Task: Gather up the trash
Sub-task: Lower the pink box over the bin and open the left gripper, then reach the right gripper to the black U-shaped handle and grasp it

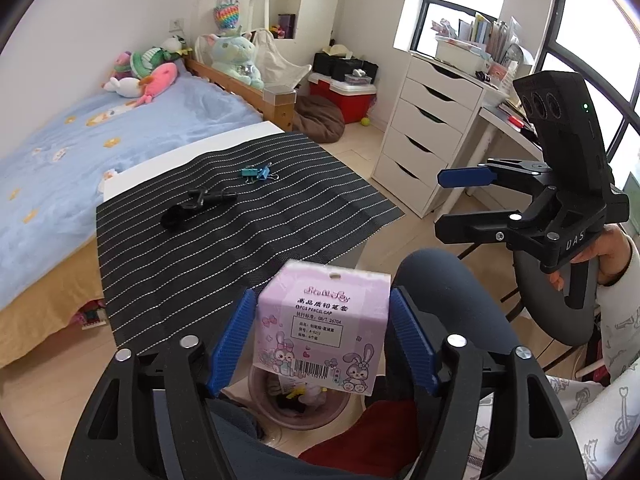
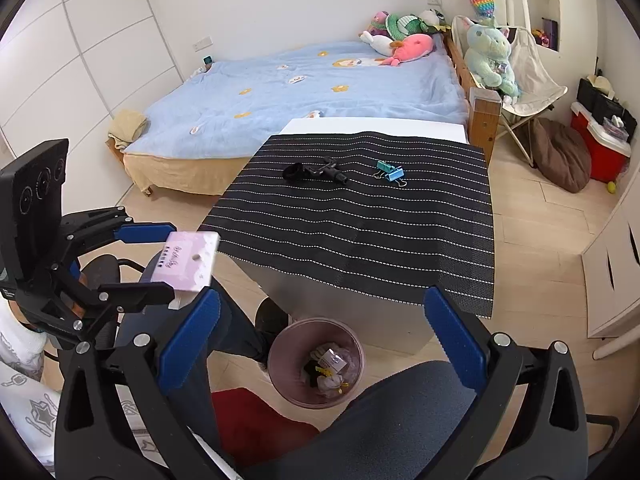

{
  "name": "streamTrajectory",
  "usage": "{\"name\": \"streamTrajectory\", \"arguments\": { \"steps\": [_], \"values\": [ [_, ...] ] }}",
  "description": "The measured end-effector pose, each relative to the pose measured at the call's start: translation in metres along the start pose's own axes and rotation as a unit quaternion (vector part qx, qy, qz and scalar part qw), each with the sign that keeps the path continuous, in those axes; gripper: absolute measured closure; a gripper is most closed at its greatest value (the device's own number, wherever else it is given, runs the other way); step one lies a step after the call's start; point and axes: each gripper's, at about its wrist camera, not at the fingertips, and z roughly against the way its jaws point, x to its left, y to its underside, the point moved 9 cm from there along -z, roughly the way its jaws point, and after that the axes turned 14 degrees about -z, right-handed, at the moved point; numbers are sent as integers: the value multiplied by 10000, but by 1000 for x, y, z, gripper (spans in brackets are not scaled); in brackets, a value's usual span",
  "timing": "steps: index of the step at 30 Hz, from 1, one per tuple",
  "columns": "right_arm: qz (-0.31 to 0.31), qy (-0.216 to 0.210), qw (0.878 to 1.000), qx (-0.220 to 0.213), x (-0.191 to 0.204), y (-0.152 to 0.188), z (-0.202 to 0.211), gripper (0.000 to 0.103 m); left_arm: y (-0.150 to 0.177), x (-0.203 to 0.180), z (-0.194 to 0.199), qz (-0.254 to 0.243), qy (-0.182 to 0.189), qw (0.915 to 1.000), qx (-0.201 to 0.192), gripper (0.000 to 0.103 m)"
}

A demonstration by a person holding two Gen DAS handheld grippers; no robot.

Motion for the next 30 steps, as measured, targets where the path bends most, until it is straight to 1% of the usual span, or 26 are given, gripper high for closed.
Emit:
{"name": "streamTrajectory", "arguments": {
  "steps": [2, 7, 8, 12, 24, 27, 30],
  "values": [
    [-18, 1, 10000, 8, -1, 1, 0, 3, 0, -2, -1, 31, 46, 10000, -42, 15],
    [-42, -1, 10000, 9, -3, 1, -1, 3, 3, 4, -5, 131, -77, 9999, -7, 11],
    [-36, 1, 10000, 6, -3, 1, -2, 3, 4, 6, -5, 173, -130, 9998, -11, 8],
    [-22, 21, 10000, 16, -3, 2, -3, 3, 6, 14, -5, 281, -273, 9992, 10, 8],
    [74, 30, 10000, 12, 2, 1, -7, 3, 13, 33, -6, 562, -503, 9971, 41, 8],
    [187, -2, 9998, -19, 6, -1, -10, 3, 16, 42, -8, 628, -562, 9964, 47, 8],
    [386, -16, 9992, -54, 11, -7, -15, 3, 16, 56, -9, 709, -704, 9950, 18, 8]
  ]
}}
